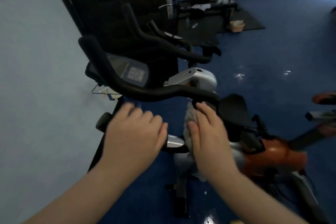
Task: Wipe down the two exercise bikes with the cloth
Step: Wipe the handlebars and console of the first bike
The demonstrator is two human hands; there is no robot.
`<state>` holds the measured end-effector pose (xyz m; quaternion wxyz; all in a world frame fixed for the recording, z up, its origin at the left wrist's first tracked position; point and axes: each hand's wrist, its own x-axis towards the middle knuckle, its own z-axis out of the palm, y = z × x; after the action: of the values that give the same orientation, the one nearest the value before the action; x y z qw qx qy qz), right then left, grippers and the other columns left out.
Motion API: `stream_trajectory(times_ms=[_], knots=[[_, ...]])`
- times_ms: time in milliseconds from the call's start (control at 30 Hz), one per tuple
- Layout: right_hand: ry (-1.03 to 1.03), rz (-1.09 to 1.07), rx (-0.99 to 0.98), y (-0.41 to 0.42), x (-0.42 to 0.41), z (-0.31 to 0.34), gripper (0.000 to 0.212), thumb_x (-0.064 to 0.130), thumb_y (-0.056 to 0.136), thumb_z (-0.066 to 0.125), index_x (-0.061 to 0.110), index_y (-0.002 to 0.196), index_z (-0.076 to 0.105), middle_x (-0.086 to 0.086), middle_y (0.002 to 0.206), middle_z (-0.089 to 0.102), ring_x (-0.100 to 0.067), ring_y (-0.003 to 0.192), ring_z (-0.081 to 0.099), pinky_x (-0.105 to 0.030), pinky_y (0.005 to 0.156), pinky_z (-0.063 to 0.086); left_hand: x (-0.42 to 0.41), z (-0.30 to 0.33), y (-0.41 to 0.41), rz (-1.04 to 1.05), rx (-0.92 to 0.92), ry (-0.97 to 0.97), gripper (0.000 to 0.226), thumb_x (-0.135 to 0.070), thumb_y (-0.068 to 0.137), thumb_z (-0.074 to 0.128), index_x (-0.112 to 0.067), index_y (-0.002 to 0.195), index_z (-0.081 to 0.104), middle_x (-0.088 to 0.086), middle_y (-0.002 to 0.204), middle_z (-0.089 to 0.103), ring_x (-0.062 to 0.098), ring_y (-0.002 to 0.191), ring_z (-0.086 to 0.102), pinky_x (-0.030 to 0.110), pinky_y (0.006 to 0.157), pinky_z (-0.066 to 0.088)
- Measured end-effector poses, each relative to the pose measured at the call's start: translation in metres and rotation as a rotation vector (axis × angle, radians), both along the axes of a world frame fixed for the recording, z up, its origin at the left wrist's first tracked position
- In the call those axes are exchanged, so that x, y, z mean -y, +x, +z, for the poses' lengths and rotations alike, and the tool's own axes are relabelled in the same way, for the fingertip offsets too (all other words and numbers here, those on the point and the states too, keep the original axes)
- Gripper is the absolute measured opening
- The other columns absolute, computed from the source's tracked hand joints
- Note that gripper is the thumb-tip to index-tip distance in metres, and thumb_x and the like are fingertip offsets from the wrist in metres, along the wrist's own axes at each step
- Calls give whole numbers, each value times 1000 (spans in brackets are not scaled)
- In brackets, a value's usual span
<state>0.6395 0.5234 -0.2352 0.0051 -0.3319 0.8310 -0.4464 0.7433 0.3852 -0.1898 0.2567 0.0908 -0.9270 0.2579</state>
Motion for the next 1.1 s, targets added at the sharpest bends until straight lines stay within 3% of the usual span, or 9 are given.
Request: stream_trajectory(times_ms=[100, 267, 367, 533, 667, 733, 867, 967, 1100], knots=[[-177, -66, 405, 37, 1, -4, 54, 40, 98, 33, 27, 149, 20, 9, 151, 30, -5, 136, 31, -28, 115, 26, -9, -11, -8, -36, -14, 78, 45, -26, 92, 44, -19, 47, 47, 0, 41, 48, 22, 37, 45, 30, 48, 31], [156, -236, 410, -13, 36, 25, 34, 18, 101, 35, 2, 131, 44, -16, 130, 53, -28, 114, 52, -32, 89, 42, -9, -10, -9, -20, -36, 140, 48, -26, 90, 43, -18, 43, 44, 0, 36, 43, 21, 32, 39, 28, 48, 23], [350, -261, 283, -28, 52, 24, 39, 22, 99, 38, 0, 132, 41, -20, 132, 46, -31, 116, 49, -32, 87, 41, -10, -11, -9, -26, -47, 151, 48, -26, 90, 44, -17, 42, 43, 1, 36, 42, 21, 32, 37, 28, 49, 22], [-98, -237, 467, -4, 32, 9, 44, 27, 98, 44, 17, 138, 29, -6, 132, 49, -23, 116, 52, -38, 95, 45, -9, -13, -11, -43, -82, 137, 47, -24, 88, 45, -16, 42, 44, 1, 36, 41, 22, 32, 37, 28, 48, 24], [118, -379, 416, -26, 56, 23, 37, 22, 95, 47, 5, 126, 37, -14, 124, 51, -27, 108, 52, -31, 76, 35, -9, -13, -11, -43, -67, 134, 47, -24, 88, 46, -16, 41, 45, 1, 35, 42, 22, 32, 39, 28, 48, 25], [47, -324, 395, -22, 51, 19, 39, 27, 97, 45, 8, 130, 38, -9, 125, 54, -21, 110, 54, -30, 80, 40, -9, -12, -11, -42, -59, 136, 47, -24, 88, 47, -16, 42, 46, 1, 36, 42, 22, 32, 39, 28, 48, 25], [-306, -205, 378, 21, 19, 2, 49, 32, 97, 45, 28, 143, 27, 2, 146, 36, -11, 133, 36, -34, 110, 34, -8, -15, -11, -47, -75, 129, 48, -24, 89, 44, -16, 42, 45, 1, 36, 42, 21, 33, 39, 28, 48, 26], [-182, -158, 228, 37, 18, -4, 47, 37, 99, 38, 31, 144, 27, 11, 159, 4, -7, 145, 8, -34, 119, 19, -7, -16, -12, -59, -75, 122, 49, -25, 91, 42, -16, 42, 46, 1, 36, 43, 21, 33, 40, 28, 47, 27], [7, -110, 204, -3, 30, 8, 46, 21, 101, 39, 19, 146, 31, 4, 160, 12, -11, 146, 13, -20, 112, 9, -8, -16, -12, -52, -75, 132, 48, -25, 90, 41, -16, 43, 45, 1, 37, 43, 22, 34, 40, 30, 46, 30]])
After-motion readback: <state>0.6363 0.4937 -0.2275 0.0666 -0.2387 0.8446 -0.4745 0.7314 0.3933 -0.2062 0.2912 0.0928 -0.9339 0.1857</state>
